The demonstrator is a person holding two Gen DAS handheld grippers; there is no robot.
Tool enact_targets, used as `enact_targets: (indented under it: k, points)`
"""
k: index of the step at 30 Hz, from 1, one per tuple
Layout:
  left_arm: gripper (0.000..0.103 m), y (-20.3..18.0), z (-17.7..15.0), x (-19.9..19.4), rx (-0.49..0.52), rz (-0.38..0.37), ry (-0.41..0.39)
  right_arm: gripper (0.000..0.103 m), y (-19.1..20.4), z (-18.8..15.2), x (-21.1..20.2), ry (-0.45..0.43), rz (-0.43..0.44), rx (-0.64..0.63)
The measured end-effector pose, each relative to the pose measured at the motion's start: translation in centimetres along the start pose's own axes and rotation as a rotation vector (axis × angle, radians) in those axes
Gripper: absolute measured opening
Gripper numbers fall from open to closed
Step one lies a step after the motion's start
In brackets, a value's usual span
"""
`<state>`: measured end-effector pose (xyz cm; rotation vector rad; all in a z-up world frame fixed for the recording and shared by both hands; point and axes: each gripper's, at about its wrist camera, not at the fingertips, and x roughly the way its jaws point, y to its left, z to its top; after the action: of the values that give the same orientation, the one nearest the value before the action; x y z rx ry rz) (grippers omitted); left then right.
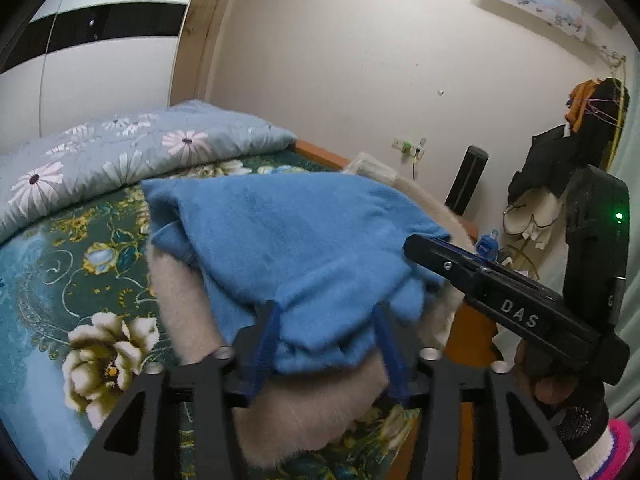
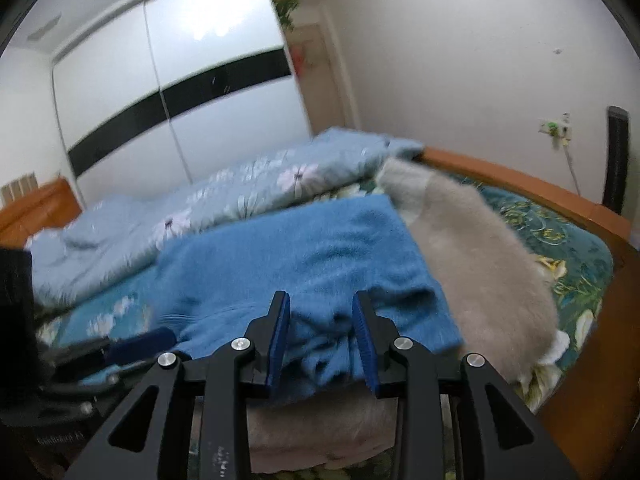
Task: Fold clothes
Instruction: 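Open both grippers and withdraw them from the stack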
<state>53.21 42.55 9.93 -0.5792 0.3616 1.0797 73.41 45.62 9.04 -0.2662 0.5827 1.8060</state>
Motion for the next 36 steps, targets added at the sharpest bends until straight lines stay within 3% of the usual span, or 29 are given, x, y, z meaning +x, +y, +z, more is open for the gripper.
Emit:
enact_targets:
  k: [3,5,8,14,15,16,18,22,26,28,32,36]
  points:
    - [0.073,0.2,-1.7,-1.3,-0.001,0.006,-0.026,0.047,1.1,-2.6,-1.9,-0.088,-0.038,0.007]
    - [0.075,0.7,-3.0,-1.9,-0.002,0.014,-0.044,0.048,2.3,-4.8,-2.8,-0.134,-0.061,0.004]
    - [0.085,1.8,-4.7,-2.7,0.012,0.062,-0.059,0.051,4.1,-7.4,-2.8,-0.118,-0.078,0.031]
    - [0.101,4.6,-6.0,-4.2,-0.066,0.096,-0.079,0.053,5.3,-10.1,-2.7,-0.051,-0.181,0.151]
    - [0.103,5.0,-6.1,-4.5,-0.078,0.101,-0.084,0.059,5.9,-10.3,-3.1,-0.053,-0.208,0.144]
    - [0.103,5.3,-6.3,-4.7,-0.082,0.105,-0.089,0.071,6.4,-10.5,-3.5,-0.059,-0.227,0.137]
    - [0.103,5.5,-6.5,-5.0,-0.080,0.114,-0.098,0.081,7.3,-10.7,-4.1,-0.079,-0.260,0.129]
    - [0.103,6.3,-6.8,-5.7,-0.098,0.129,-0.121,0.090,8.5,-10.7,-4.5,-0.089,-0.326,0.111]
    - [0.103,6.8,-6.9,-6.4,-0.115,0.148,-0.150,0.093,9.9,-10.8,-4.7,-0.098,-0.392,0.085]
    - [0.103,7.1,-7.0,-6.7,-0.122,0.158,-0.165,0.101,10.8,-11.1,-4.6,-0.099,-0.431,0.071]
    - [0.103,7.1,-7.4,-7.5,-0.112,0.222,-0.220,0.102,11.4,-11.6,-4.3,-0.080,-0.478,0.076]
    - [0.103,7.1,-7.7,-7.3,-0.092,0.273,-0.212,0.102,12.1,-12.2,-4.0,-0.057,-0.507,0.050]
